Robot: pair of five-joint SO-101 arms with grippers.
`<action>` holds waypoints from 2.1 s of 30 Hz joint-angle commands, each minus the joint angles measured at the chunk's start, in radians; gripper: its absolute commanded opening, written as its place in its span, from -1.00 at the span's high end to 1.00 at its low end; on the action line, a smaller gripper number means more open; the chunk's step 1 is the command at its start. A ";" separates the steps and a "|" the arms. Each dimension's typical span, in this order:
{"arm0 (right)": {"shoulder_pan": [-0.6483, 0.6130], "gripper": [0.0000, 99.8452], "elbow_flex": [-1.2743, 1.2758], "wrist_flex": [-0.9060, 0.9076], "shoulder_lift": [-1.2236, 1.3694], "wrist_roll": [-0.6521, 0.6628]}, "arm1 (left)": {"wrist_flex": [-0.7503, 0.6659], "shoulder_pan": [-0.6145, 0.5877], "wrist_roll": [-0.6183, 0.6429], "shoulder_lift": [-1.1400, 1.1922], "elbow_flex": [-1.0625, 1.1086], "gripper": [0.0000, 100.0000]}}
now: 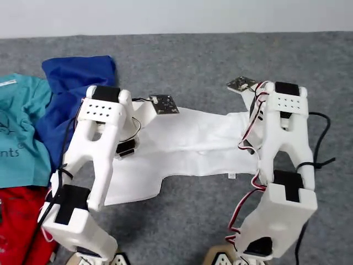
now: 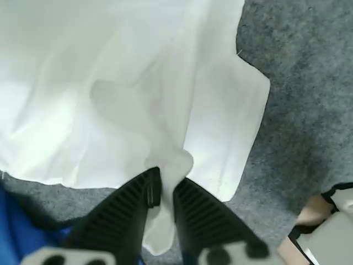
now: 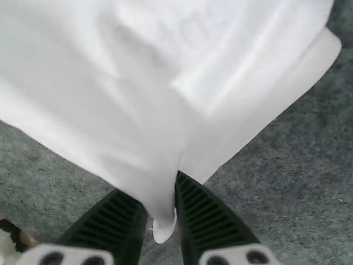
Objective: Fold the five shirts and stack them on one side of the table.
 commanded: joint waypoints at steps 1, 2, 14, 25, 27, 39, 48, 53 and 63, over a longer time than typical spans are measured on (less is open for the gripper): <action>0.001 0.98 0.005 0.025 -0.008 0.008 | 0.032 -0.012 -0.026 -0.057 0.001 0.99; 0.004 0.98 0.005 0.025 -0.008 0.008 | 0.032 -0.012 -0.028 -0.058 0.007 0.99; 0.001 0.98 0.005 0.024 -0.005 0.008 | 0.028 -0.011 -0.104 -0.250 0.239 0.99; -0.002 0.58 -0.002 0.099 -0.016 0.006 | 0.028 -0.072 -0.104 -0.255 0.243 0.73; -0.002 0.42 -0.003 0.127 -0.016 0.006 | 0.028 -0.092 -0.106 -0.258 0.239 0.71; 0.005 0.36 -0.196 0.236 -0.042 0.002 | 0.028 -0.176 -0.091 -0.259 0.099 0.72; -0.024 0.36 -0.229 0.228 -0.171 -0.074 | 0.026 -0.150 0.150 -0.250 -0.073 0.75; -0.025 0.36 -0.229 0.147 -0.136 -0.189 | -0.046 -0.077 0.295 -0.247 -0.002 0.96; -0.096 0.36 -0.229 -0.134 0.064 -0.520 | -0.531 -0.037 0.647 -0.247 0.242 0.99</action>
